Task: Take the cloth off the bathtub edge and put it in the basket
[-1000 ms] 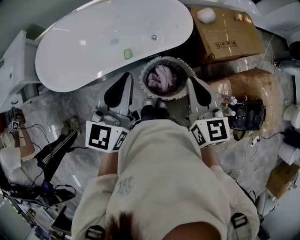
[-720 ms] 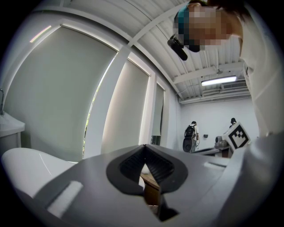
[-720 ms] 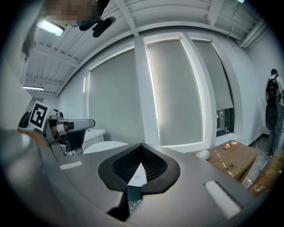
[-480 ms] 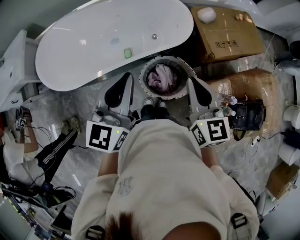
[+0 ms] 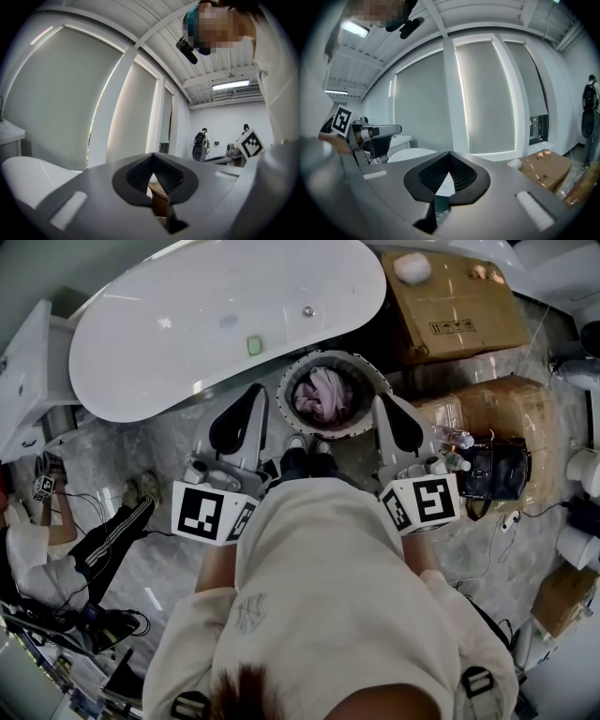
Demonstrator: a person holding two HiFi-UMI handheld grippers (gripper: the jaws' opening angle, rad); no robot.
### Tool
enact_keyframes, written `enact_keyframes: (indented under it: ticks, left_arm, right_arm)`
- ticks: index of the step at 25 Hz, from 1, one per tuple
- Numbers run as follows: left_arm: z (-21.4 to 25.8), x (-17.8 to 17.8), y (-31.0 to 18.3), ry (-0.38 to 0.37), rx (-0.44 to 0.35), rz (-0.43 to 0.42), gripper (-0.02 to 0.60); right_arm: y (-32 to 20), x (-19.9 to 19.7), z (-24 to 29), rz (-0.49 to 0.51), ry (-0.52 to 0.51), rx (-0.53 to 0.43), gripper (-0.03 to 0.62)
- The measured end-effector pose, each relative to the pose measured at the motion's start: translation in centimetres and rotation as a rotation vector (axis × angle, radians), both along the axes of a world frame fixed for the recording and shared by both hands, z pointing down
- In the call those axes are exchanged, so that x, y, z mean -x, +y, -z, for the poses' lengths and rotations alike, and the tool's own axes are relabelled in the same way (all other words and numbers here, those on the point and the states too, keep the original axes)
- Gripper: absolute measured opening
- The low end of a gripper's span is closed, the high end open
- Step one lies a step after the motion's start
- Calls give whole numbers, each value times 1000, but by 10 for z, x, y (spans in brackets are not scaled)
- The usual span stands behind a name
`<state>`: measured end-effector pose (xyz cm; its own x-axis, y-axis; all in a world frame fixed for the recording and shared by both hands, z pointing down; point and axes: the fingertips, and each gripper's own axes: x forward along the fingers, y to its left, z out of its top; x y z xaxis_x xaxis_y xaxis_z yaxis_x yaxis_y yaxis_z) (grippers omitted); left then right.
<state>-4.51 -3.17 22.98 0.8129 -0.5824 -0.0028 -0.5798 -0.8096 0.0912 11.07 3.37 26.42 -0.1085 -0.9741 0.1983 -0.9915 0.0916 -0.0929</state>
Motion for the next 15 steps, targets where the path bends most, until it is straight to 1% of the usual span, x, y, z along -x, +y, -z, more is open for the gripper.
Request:
enact_keyframes:
  ticks: [15]
  left_arm:
    - [0, 2, 0, -1, -1, -1, 43]
  right_arm:
    - [0, 1, -2, -2, 2, 3, -3]
